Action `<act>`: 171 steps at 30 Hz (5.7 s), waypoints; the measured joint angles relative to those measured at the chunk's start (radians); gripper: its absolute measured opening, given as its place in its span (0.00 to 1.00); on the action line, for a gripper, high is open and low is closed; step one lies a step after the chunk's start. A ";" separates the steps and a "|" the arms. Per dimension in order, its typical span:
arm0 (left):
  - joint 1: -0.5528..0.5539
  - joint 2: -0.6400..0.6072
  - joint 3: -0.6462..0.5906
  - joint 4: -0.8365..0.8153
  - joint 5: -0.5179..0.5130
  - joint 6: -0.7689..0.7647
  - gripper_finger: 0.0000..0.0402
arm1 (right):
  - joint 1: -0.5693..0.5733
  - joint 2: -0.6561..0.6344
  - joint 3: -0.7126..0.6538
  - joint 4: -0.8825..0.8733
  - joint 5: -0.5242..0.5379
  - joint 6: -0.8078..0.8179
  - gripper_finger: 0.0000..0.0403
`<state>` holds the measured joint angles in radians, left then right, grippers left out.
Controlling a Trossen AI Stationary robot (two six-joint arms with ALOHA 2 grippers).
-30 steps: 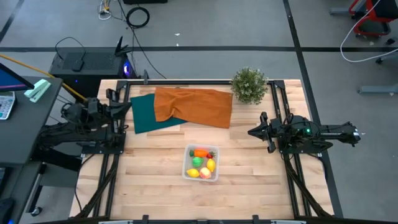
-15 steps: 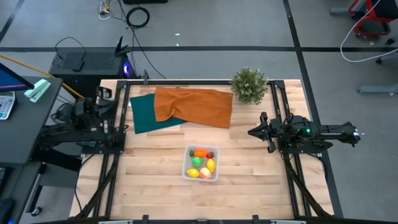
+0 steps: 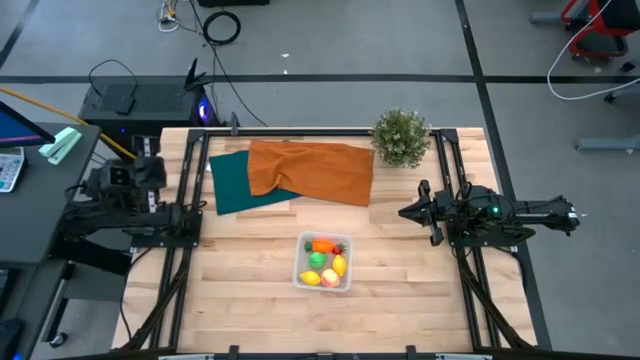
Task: Pick and placing Produce into tupperware
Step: Return to Home Position
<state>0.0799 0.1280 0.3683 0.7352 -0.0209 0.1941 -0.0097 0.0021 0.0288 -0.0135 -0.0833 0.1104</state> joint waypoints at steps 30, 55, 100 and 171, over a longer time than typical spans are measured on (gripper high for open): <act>0.000 0.001 -0.359 0.519 0.014 -0.048 0.01 | 0.000 0.000 0.000 0.000 0.000 0.000 0.00; 0.000 0.001 -0.360 -0.419 0.050 -0.327 0.02 | 0.000 0.000 0.000 0.000 0.000 0.000 0.00; -0.001 0.001 -0.361 -0.671 0.115 -0.498 0.06 | 0.000 0.000 0.000 0.000 0.000 0.000 0.00; -0.001 0.002 -0.362 -0.671 0.113 -0.208 0.09 | 0.000 0.000 0.000 0.000 0.000 0.000 0.00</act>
<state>0.0790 0.1299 0.0067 0.0639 0.0917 -0.0142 -0.0098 0.0020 0.0288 -0.0135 -0.0830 0.1102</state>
